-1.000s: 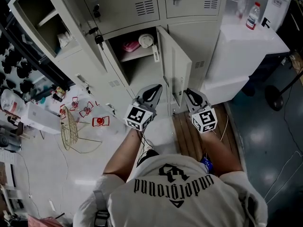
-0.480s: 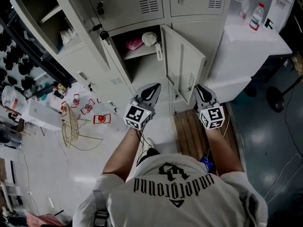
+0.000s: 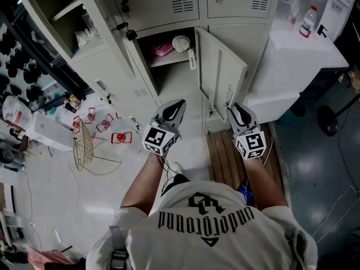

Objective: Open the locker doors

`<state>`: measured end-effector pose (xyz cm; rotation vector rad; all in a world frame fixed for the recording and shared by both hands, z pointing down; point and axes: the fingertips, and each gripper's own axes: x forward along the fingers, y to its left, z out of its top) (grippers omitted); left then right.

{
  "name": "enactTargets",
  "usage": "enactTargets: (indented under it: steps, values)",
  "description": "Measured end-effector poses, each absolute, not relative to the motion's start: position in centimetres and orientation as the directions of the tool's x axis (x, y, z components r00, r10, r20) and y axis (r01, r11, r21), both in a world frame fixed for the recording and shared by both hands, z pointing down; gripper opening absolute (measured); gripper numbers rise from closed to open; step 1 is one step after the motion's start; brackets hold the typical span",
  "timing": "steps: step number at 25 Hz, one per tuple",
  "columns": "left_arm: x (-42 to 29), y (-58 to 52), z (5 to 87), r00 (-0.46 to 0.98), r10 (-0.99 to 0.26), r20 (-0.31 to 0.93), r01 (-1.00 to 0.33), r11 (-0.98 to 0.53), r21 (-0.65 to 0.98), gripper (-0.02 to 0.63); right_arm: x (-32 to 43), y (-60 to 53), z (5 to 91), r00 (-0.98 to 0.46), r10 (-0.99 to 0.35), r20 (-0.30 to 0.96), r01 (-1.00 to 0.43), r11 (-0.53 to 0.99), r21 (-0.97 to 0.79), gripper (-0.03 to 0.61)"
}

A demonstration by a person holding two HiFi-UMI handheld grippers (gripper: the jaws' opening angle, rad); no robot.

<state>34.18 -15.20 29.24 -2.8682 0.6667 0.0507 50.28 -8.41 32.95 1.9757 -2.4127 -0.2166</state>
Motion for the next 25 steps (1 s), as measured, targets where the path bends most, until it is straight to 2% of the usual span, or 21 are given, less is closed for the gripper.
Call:
enactTargets:
  steps: [4,16,25]
  values:
    - [32.1,-14.7,29.8,0.884,-0.461,-0.079,-0.468,-0.866,-0.176,0.008,47.9,-7.6,33.8,-0.248,-0.967,-0.059,-0.965,0.241,0.105,0.169]
    - [21.8,-14.1,32.5,0.79,-0.61,-0.055,-0.611,-0.778,-0.148,0.008,36.4,-8.4,36.0,-0.457,-0.889,-0.039,-0.887,0.452,0.092,0.184]
    - [13.1,-15.4,32.1,0.743,-0.668,-0.053,-0.667,-0.73,-0.15,0.008,26.9,-11.0,35.4,-0.546,-0.838,-0.026,-0.836,0.542,0.091,0.183]
